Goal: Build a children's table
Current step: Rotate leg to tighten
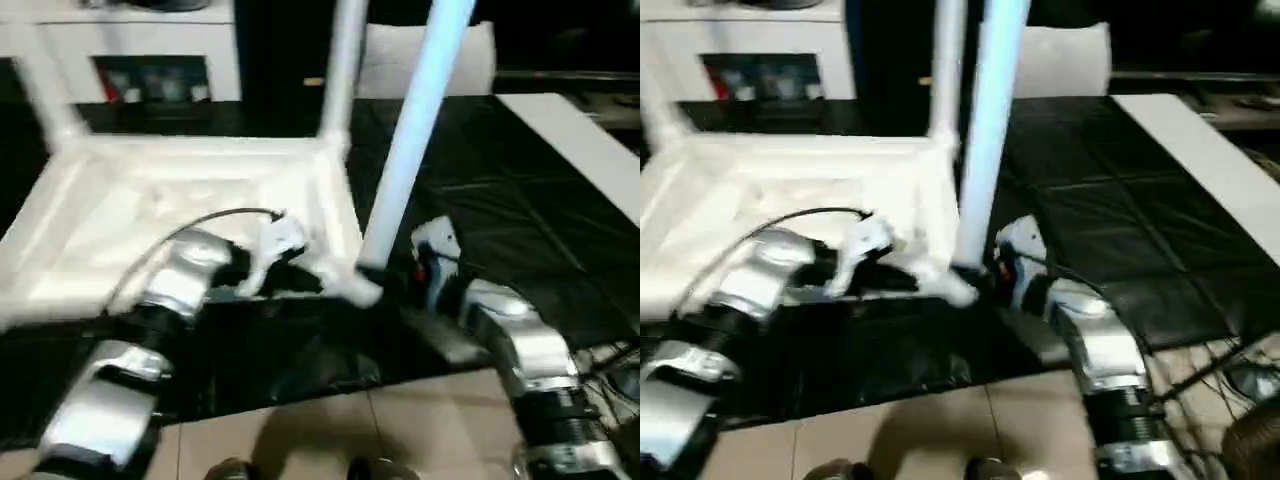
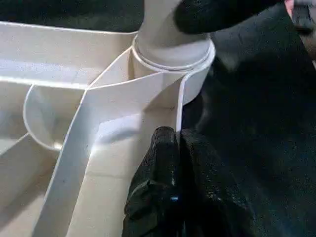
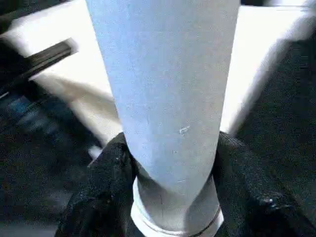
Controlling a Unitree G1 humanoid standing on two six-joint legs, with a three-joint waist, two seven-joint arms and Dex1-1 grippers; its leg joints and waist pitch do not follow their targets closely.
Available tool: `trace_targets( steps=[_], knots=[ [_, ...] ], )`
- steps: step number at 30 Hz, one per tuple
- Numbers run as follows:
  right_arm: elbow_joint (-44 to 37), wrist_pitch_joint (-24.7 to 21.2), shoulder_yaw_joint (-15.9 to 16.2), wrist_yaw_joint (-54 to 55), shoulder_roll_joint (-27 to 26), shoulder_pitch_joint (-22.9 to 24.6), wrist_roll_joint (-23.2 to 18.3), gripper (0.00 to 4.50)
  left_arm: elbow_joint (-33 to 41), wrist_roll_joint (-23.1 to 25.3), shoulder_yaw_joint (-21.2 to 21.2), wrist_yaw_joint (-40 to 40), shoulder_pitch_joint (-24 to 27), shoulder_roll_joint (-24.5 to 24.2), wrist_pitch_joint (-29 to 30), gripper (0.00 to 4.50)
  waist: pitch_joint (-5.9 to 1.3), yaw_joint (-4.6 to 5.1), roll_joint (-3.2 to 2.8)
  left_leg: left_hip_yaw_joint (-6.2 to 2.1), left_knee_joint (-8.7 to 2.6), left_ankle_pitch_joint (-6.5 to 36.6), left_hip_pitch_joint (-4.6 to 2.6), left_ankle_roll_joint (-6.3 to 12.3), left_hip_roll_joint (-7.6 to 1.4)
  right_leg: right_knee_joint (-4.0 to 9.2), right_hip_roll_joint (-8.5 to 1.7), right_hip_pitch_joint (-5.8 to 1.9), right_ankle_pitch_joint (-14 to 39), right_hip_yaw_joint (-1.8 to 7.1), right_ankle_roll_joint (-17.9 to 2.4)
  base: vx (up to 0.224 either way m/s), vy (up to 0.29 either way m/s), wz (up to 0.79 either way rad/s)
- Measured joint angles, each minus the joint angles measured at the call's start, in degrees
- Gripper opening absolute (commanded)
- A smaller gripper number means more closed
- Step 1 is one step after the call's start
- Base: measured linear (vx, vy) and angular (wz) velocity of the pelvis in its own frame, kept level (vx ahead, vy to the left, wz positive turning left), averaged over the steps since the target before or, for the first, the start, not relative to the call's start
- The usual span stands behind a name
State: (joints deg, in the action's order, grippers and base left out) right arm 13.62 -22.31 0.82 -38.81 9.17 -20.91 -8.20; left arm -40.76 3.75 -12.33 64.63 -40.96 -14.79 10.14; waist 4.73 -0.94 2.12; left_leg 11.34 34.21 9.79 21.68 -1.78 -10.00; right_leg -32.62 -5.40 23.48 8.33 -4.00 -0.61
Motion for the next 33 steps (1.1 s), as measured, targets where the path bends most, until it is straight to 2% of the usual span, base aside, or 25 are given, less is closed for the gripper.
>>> trace_targets(
  steps=[2,5,7,8,10,12,16,19,23,29,33],
  knots=[
    [0.12,-0.31,-0.08,2.07,-0.43,-0.27,0.36,1.91,0.00,-0.03,0.23,-1.41,0.00,0.87,0.98,0.00,0.00,0.74,-0.01,-0.16,-0.07,0.01,0.00,0.01,0.00,0.52,0.02,-0.16,0.01,-0.19,0.02,0.000,0.000,0.00],
    [2.52,-1.13,-2.11,10.75,-5.49,-2.73,2.61,1.91,0.00,0.49,1.52,-7.65,-0.10,3.32,3.79,0.00,0.03,1.34,-0.04,-0.27,-0.07,0.01,0.00,0.01,0.01,0.97,0.01,-0.28,0.01,-0.39,0.02,0.000,0.000,0.00],
    [4.06,-0.96,-2.93,15.70,-7.71,-4.09,3.88,1.91,0.21,1.09,1.77,-11.21,-0.22,4.80,5.13,0.00,0.12,1.86,-0.22,-0.66,-0.10,0.02,0.00,0.03,0.00,1.77,-0.08,-0.63,0.01,-1.09,0.02,0.000,0.000,0.00],
    [4.49,-0.64,-3.08,17.19,-8.31,-4.27,4.08,2.47,0.62,1.65,1.67,-12.01,-0.22,5.24,5.59,0.00,0.17,2.06,-0.29,-0.91,-0.10,0.02,0.01,0.03,-0.01,2.12,-0.15,-0.83,0.02,-1.53,0.02,0.000,0.000,0.00],
    [4.55,-0.17,-3.34,18.97,-8.98,-4.29,4.32,2.61,1.43,2.73,1.23,-12.81,-0.22,5.77,6.05,0.00,0.30,2.30,-0.50,-1.36,-0.17,0.03,0.02,0.04,0.00,2.79,-0.10,-1.28,0.02,-1.97,0.02,0.000,0.000,0.00],
    [3.47,0.23,-3.34,18.86,-9.01,-3.48,4.12,2.82,2.07,2.94,0.47,-12.84,-0.18,5.83,6.03,0.00,0.41,2.41,-0.60,-1.37,-0.22,0.03,0.02,0.05,0.05,2.95,-0.11,-1.34,0.03,-1.94,0.02,0.000,0.000,0.00],
    [0.82,0.56,-3.34,15.04,-7.60,-1.31,3.50,3.09,3.54,2.71,-0.02,-11.11,0.39,5.06,5.33,0.00,0.44,2.13,-0.64,-1.35,-0.44,0.04,0.02,0.06,0.14,2.86,-0.14,-1.26,0.02,-1.78,0.01,0.000,0.000,0.00],
    [-0.41,0.77,-3.12,10.93,-5.49,-0.57,2.67,3.49,4.23,2.55,-0.49,-9.50,0.48,4.16,4.07,0.00,0.42,1.97,-0.61,-1.27,-0.48,0.05,0.35,0.08,0.18,2.28,-0.12,-0.76,-0.09,-1.50,-0.16,0.000,0.000,0.00],
    [-2.00,2.73,-0.59,2.20,0.87,1.12,0.97,3.95,4.35,1.47,-1.29,-5.62,0.57,2.19,1.66,0.00,0.42,0.89,-0.60,-1.12,-0.45,0.05,0.39,0.07,0.17,1.28,-0.12,-0.30,-0.54,-1.28,-0.77,0.000,0.000,0.00],
    [-2.38,4.79,1.05,-11.96,8.21,1.32,-1.34,4.46,3.99,0.24,-2.13,3.07,0.58,-2.48,-3.72,0.00,0.42,-0.15,-0.60,-1.14,-0.70,0.02,0.46,0.03,-0.26,0.18,0.13,0.30,-0.63,-1.50,-0.62,0.039,-0.055,0.02],
    [-2.31,6.24,2.69,-19.16,11.37,0.73,-3.41,4.46,3.42,-0.01,-3.64,8.52,0.35,-5.04,-7.26,0.00,0.42,-1.19,-0.60,-1.15,-0.61,0.06,0.37,-0.03,-0.33,-0.46,0.14,0.49,-0.15,-1.50,-0.59,0.000,0.000,0.00]
  ],
)
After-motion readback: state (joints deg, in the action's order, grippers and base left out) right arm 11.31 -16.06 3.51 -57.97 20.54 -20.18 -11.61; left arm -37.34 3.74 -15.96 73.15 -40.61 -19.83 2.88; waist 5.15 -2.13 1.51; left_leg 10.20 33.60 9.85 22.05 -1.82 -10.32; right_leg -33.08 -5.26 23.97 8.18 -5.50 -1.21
